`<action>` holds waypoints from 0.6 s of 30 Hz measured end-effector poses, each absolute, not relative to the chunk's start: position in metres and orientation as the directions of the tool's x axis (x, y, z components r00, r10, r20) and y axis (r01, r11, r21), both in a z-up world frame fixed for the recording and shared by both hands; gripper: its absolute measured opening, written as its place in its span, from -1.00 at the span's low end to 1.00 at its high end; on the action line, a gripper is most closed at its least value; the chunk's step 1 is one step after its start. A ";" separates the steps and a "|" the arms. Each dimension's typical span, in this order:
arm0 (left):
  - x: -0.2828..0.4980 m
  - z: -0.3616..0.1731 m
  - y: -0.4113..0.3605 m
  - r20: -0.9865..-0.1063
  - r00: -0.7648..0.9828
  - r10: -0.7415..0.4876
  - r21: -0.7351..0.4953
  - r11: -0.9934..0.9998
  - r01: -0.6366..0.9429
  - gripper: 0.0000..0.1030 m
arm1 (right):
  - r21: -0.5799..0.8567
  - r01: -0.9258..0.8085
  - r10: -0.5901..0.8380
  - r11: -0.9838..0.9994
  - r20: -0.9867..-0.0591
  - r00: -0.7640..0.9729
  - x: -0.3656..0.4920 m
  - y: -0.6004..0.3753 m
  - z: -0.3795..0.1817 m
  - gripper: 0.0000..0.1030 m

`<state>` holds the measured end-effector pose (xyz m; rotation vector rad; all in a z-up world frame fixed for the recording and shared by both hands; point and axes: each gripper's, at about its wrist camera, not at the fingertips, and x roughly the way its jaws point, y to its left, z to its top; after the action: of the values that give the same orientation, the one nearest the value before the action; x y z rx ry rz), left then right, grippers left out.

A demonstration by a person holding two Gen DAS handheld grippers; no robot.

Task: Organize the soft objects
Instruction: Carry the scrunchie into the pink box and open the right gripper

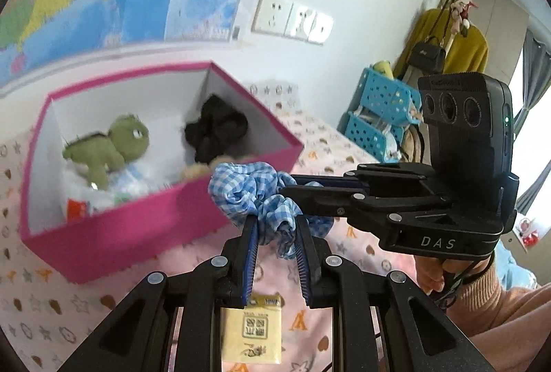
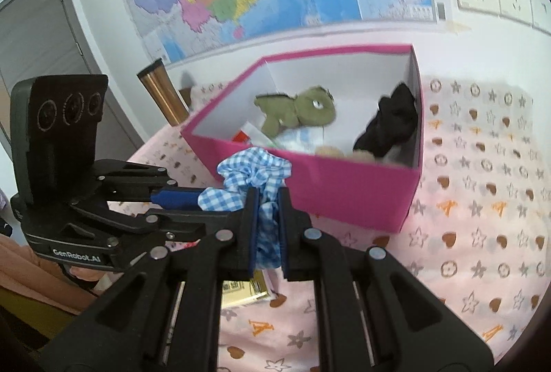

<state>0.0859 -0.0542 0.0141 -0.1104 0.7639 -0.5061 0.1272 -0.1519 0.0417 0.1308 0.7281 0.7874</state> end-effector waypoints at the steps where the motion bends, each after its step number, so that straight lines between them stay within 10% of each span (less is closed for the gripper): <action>1: 0.086 0.019 -0.053 -0.625 0.622 -0.472 -0.266 0.878 0.399 -0.61 | 0.362 -0.606 0.689 0.708 -0.542 0.481 0.128 -0.151 0.046 -0.77; 18: 0.150 0.049 -0.036 -0.620 0.697 -0.361 -0.169 0.928 0.330 -0.61 | 0.301 -0.612 0.665 0.732 -0.515 0.542 0.195 -0.135 0.083 -0.77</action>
<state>0.1501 -0.0359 0.0486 -0.0461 0.7009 -0.3857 0.1955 -0.1351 0.0831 0.0890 0.6491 0.7590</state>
